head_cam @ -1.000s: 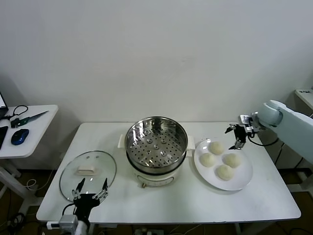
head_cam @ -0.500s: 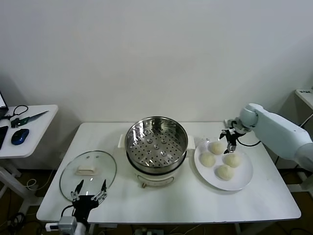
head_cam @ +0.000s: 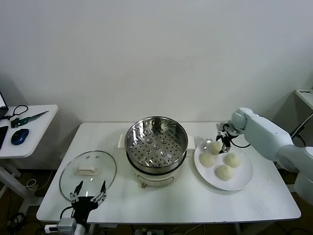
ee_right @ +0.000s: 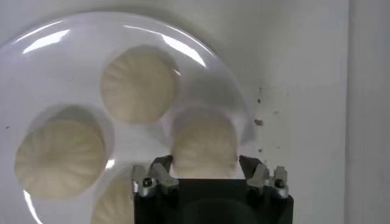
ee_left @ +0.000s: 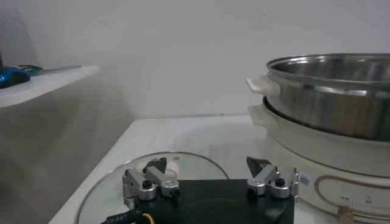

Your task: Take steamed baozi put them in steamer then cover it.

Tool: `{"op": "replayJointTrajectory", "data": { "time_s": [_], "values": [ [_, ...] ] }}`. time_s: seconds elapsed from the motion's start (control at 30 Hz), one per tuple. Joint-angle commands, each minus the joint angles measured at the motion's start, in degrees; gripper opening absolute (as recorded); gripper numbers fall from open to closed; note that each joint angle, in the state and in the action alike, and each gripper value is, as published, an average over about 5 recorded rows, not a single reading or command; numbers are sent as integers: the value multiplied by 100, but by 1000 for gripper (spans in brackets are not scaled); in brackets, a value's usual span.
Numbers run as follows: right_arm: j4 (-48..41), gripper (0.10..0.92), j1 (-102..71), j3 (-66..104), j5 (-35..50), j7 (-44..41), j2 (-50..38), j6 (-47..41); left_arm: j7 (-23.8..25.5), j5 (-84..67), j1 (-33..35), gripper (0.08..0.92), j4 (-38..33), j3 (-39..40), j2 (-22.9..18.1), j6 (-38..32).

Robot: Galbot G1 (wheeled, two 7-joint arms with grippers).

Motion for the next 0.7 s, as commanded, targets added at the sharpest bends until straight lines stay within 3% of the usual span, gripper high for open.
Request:
{"op": "replayJointTrajectory", "data": {
  "time_s": [0.03,0.2,0.37,0.5,0.7],
  "values": [
    [-81,652,-13,50,-30,59,112,-25,-10,4,-2,823,-1,7,7,6],
    [646,645,713,-492,515,-28,-237,7,-13,5,34,823,-45,-1,16,-4],
    [1720,645,2530,-1970,1633,-165,-585,448,-13,11,59,823,-87,19,30,-24],
    [2439,645,4198,-3142,2292,-235,-481,1368,-13,7,81,823,-119,36,56,-52],
    [4044,642,5568,-4069,2372,24,24,2785,-13,-19,46,823,-114,36,72,-60]
  ]
}}
